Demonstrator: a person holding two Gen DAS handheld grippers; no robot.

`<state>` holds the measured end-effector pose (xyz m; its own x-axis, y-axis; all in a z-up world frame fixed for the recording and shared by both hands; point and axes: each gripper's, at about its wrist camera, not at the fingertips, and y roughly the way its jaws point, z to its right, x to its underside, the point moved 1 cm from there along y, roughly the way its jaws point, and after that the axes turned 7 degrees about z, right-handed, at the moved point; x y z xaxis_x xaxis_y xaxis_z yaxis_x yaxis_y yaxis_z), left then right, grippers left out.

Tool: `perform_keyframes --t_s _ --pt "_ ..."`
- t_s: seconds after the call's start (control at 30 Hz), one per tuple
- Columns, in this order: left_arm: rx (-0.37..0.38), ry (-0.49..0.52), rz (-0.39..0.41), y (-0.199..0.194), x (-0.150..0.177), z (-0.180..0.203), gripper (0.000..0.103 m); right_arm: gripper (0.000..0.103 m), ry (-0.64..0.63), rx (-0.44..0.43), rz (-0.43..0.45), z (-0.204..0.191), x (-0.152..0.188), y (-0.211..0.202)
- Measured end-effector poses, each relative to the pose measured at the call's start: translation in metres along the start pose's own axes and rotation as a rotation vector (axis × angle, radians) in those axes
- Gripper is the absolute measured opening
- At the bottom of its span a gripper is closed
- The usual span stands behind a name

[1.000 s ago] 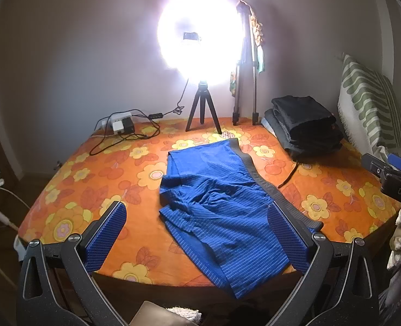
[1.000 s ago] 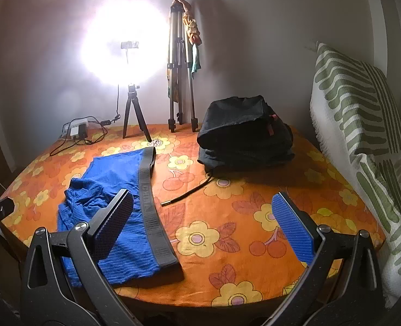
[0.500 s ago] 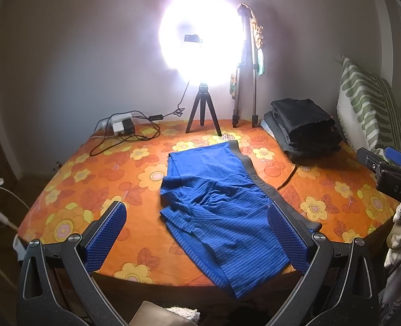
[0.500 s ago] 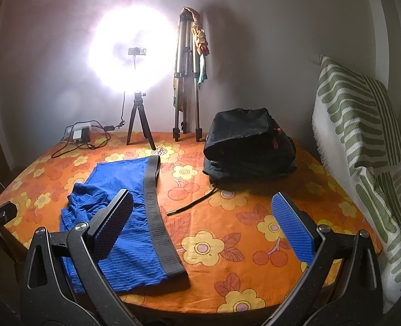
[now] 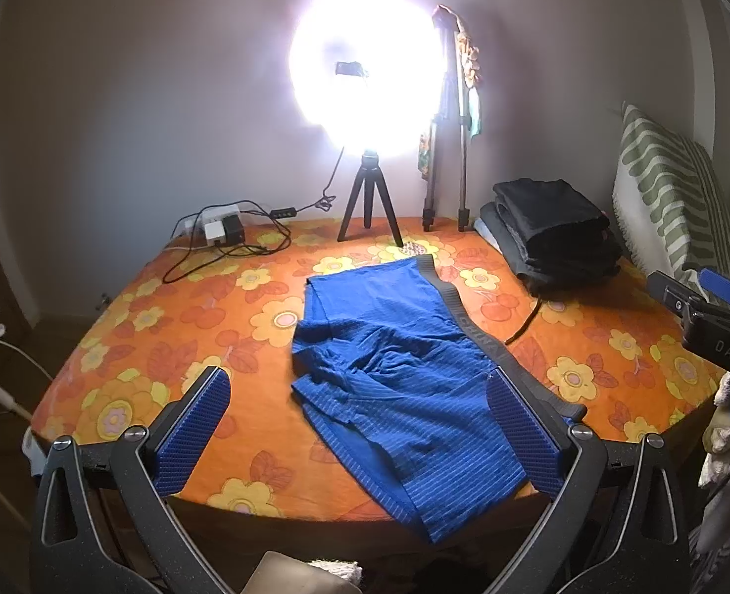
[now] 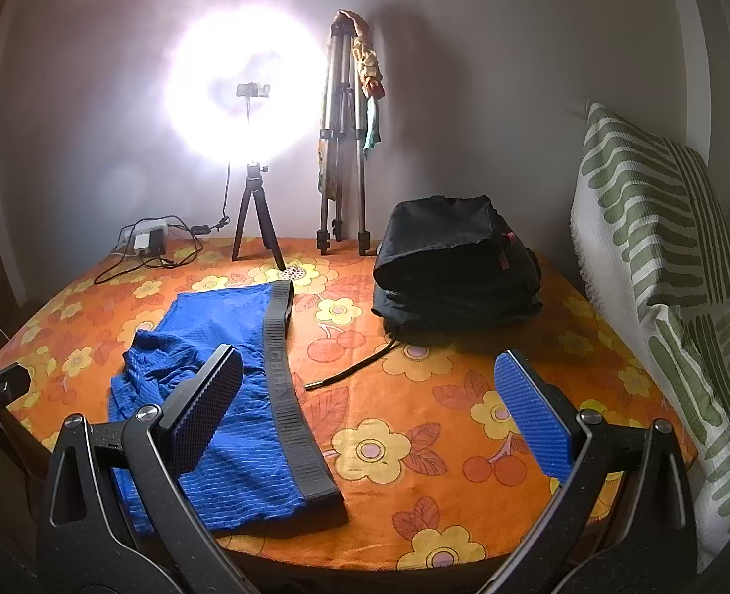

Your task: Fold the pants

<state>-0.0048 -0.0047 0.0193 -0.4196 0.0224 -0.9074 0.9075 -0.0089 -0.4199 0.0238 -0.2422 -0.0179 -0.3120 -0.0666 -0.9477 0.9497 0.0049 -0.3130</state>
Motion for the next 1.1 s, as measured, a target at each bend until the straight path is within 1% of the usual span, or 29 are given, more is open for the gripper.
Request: perform_keyframes --t_s 0.4,0.67,0.87,1.03,1.1 --pt "0.024 -0.005 -0.035 0.009 0.005 -0.002 0.103 0.103 0.003 0.000 -0.001 0.002 0.000 -0.001" --pt "0.037 0.001 -0.037 0.009 0.006 -0.002 0.103 0.103 0.001 -0.003 -0.004 0.003 0.001 -0.001" --pt "0.057 0.009 -0.037 0.009 0.011 0.000 0.103 0.103 0.000 -0.024 -0.026 0.004 0.005 0.002" --pt "0.069 0.018 -0.066 0.014 0.018 -0.002 0.095 0.103 -0.020 -0.036 -0.040 0.001 0.010 0.005" --pt "0.075 0.009 -0.087 0.017 0.022 -0.005 0.091 0.103 -0.021 -0.046 -0.048 0.002 0.012 0.006"
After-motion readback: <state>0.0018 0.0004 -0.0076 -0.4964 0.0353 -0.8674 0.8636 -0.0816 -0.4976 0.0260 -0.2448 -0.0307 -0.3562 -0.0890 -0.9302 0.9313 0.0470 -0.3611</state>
